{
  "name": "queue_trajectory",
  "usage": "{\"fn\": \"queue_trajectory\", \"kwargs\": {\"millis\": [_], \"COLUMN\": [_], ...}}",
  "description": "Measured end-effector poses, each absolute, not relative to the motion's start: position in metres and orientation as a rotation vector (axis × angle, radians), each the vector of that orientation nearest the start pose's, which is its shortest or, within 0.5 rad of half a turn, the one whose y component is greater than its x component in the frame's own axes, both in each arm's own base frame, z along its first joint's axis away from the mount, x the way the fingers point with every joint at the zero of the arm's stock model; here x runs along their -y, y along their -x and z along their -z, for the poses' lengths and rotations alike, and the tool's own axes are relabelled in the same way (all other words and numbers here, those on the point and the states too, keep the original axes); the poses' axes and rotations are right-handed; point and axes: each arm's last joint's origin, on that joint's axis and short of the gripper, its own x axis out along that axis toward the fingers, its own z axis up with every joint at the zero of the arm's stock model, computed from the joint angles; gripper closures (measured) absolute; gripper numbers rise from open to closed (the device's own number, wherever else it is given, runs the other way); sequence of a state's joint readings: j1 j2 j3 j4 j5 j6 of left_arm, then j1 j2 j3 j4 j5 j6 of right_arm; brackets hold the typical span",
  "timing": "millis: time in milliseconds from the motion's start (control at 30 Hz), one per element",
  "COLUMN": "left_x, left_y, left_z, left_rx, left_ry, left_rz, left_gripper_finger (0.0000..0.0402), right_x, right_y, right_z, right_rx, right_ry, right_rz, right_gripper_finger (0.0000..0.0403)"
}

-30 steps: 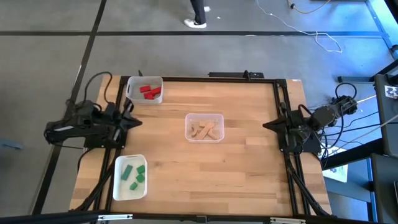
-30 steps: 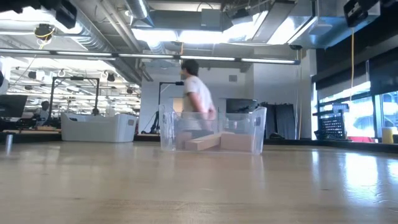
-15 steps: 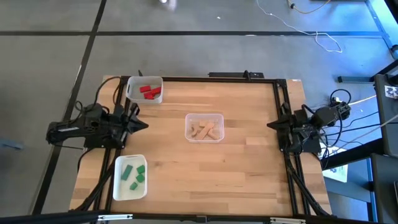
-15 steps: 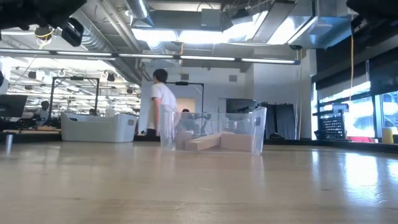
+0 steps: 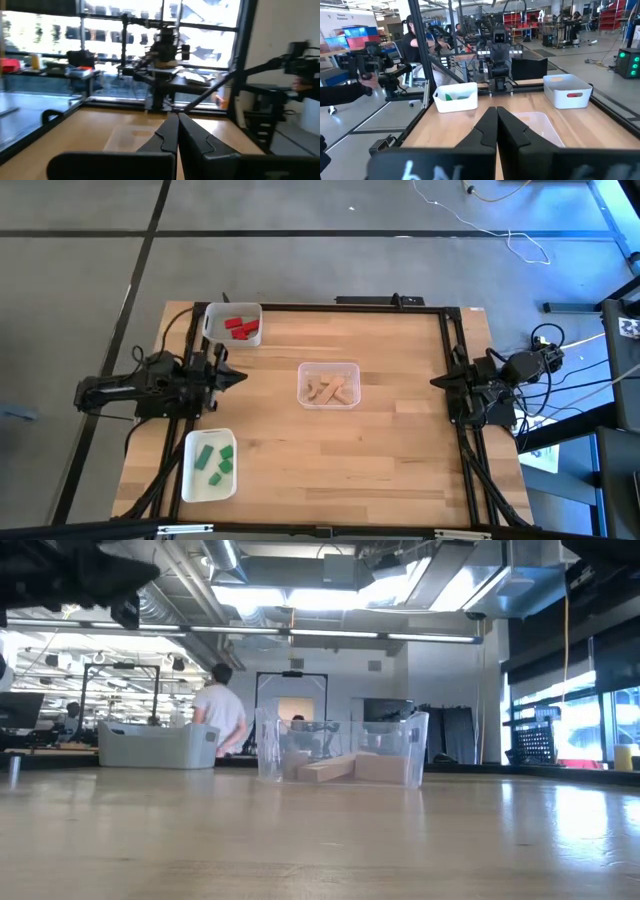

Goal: Sort & place blocks by color
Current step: Return to Home Position

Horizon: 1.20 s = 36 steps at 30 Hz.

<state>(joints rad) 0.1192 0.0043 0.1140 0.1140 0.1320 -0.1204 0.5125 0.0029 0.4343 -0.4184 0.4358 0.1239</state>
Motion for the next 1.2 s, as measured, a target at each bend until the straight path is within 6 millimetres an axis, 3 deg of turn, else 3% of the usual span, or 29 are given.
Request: {"fn": "queue_trajectory", "kwargs": {"millis": [233, 667, 1200], "left_x": [-0.011, -0.011, -0.012], "left_y": [-0.095, -0.095, -0.095], "left_z": [-0.185, -0.183, -0.183], "left_rx": [0.196, 0.181, 0.187], "left_ry": [0.110, 0.058, 0.065], "left_rz": [-0.082, -0.113, -0.127], "left_gripper_finger": [0.0402, 0.0401, 0.0401], "right_x": [-0.012, -0.013, -0.032], "right_y": [-0.047, -0.048, -0.082], "right_z": [-0.264, -0.261, -0.194], "right_rx": [0.021, 0.010, 0.019], "right_ry": [-0.057, -0.022, 0.002], "right_rz": [-0.070, -0.070, -0.084], "right_gripper_finger": [0.0403, 0.0403, 0.0403]}}
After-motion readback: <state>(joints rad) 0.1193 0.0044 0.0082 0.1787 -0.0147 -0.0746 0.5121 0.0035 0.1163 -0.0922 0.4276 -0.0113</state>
